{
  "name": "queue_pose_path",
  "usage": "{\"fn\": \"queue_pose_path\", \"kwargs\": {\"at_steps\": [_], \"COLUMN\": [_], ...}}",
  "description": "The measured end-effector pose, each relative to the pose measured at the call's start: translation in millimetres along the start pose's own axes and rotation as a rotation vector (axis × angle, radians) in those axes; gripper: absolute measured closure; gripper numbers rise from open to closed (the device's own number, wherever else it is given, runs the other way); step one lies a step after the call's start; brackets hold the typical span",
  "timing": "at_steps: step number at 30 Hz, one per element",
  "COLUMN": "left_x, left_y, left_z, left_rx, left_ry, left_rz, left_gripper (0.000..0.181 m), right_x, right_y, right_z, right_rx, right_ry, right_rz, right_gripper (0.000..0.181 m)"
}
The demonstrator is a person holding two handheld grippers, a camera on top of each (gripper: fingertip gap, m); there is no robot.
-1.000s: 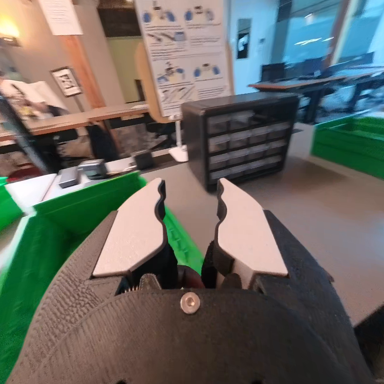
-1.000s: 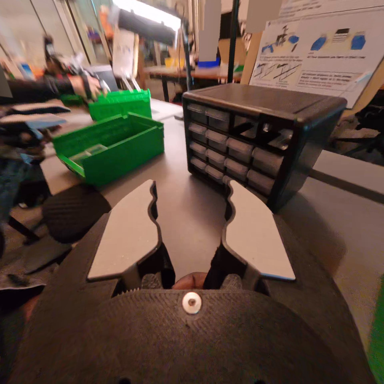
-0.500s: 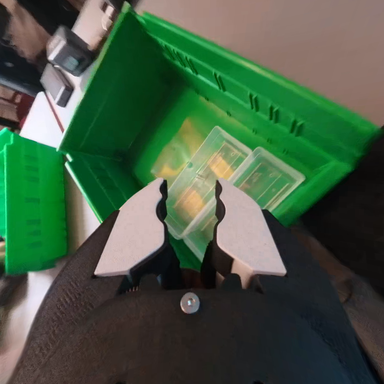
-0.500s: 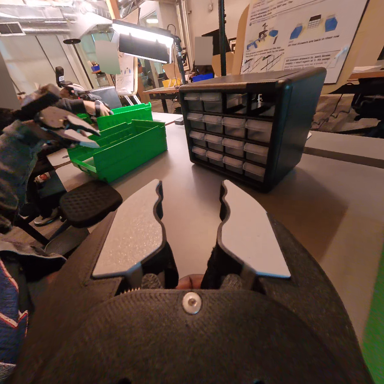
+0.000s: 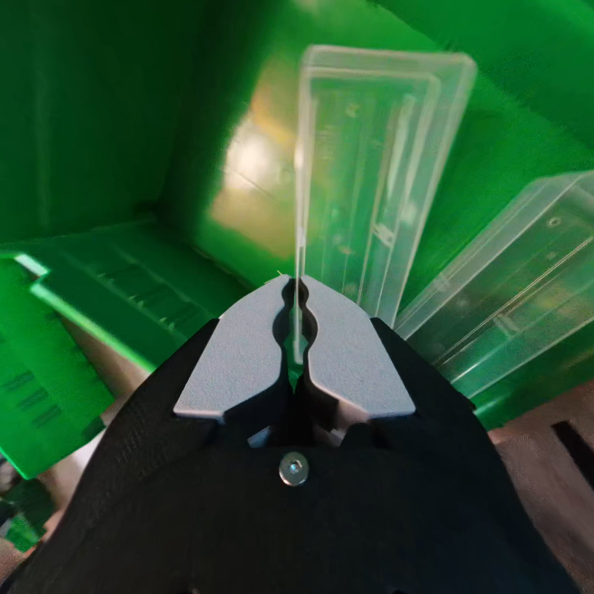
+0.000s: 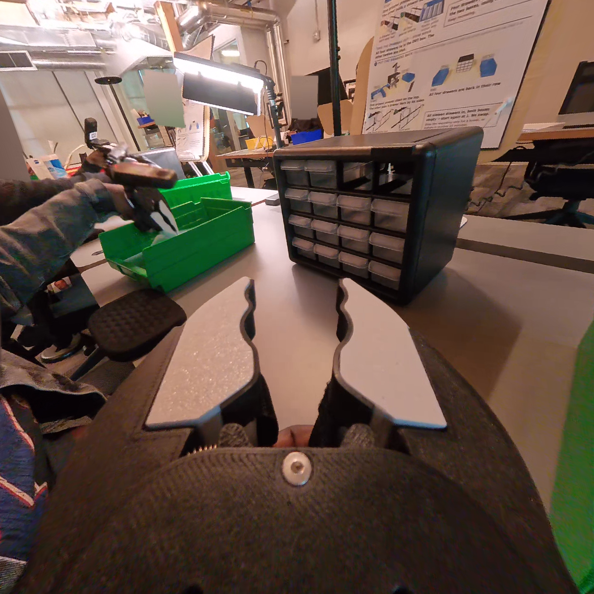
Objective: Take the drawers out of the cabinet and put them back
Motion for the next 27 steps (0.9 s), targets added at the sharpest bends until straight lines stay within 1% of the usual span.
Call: {"fn": "queue_pose_path", "kwargs": {"at_steps": [4, 6, 8, 9, 11, 13, 14, 15, 17, 19, 21, 23, 24, 25, 27], "left_x": [16.2, 18.4, 11.7, 4.2, -19.9, -51.0, -67.6, -84.6, -112.9, -137.7, -159.6, -173.1, -177.4, -180.8, -186.1], "left_y": [-13.5, -26.6, -47.0, -59.2, -86.7, -116.5, -133.7, -152.5, -187.7, -218.4, -243.0, -258.6, -263.5, -266.6, -269.7], "left_z": [46.9, 72.0, 99.6, 113.5, 135.7, 148.7, 151.4, 150.9, 141.7, 133.1, 125.8, 117.9, 113.3, 108.6, 103.2], "left_rx": [-0.259, -0.432, -0.672, -0.815, -1.112, -1.371, -1.482, -1.556, -1.591, -1.611, -1.624, -1.629, -1.625, -1.617, -1.625], "left_ry": [-0.187, -0.319, -0.435, -0.476, -0.487, -0.394, -0.310, -0.204, -0.008, 0.146, 0.309, 0.432, 0.469, 0.497, 0.542], "left_rz": [0.167, 0.270, 0.399, 0.469, 0.597, 0.710, 0.758, 0.790, 0.869, 0.916, 0.939, 0.978, 0.999, 1.022, 1.060], "left_gripper": [0.179, 0.180, 0.180, 0.180, 0.180, 0.180, 0.180, 0.180, 0.180, 0.180, 0.180, 0.180, 0.180, 0.180, 0.180], "right_x": [-0.5, 2.6, 6.5, 8.8, 15.9, 25.6, 31.5, 37.5, 48.8, 57.4, 66.5, 79.2, 85.8, 91.4, 95.8], "right_y": [4.2, 6.7, 7.9, 8.6, 10.5, 12.4, 13.4, 14.5, 20.8, 29.3, 38.7, 44.1, 44.1, 41.7, 34.3], "right_z": [-3.8, -7.4, -11.7, -14.3, -20.5, -27.6, -31.7, -36.0, -45.6, -56.5, -69.0, -80.4, -84.3, -86.9, -92.0], "right_rx": [0.015, 0.022, 0.018, 0.017, 0.009, -0.014, -0.031, -0.054, -0.081, -0.102, -0.099, -0.110, -0.130, -0.161, -0.221], "right_ry": [0.005, -0.011, -0.023, -0.029, -0.053, -0.080, -0.094, -0.099, -0.088, -0.053, -0.031, -0.027, -0.042, -0.072, -0.113], "right_rz": [0.008, 0.010, 0.019, 0.026, 0.052, 0.096, 0.131, 0.178, 0.328, 0.488, 0.616, 0.691, 0.674, 0.611, 0.427], "right_gripper": [0.133, 0.133, 0.133, 0.133, 0.132, 0.132, 0.131, 0.131, 0.131, 0.133, 0.135, 0.135, 0.135, 0.133, 0.125]}}
Point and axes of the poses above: each gripper's, where its closed fingertips meet, z back along the fingers, y out of its underside, x = y × z across the jaws, the point moved 4 cm from there along z, back along the fingers, and after that the axes turned 11 degrees about -z, right-handed, at the moved point
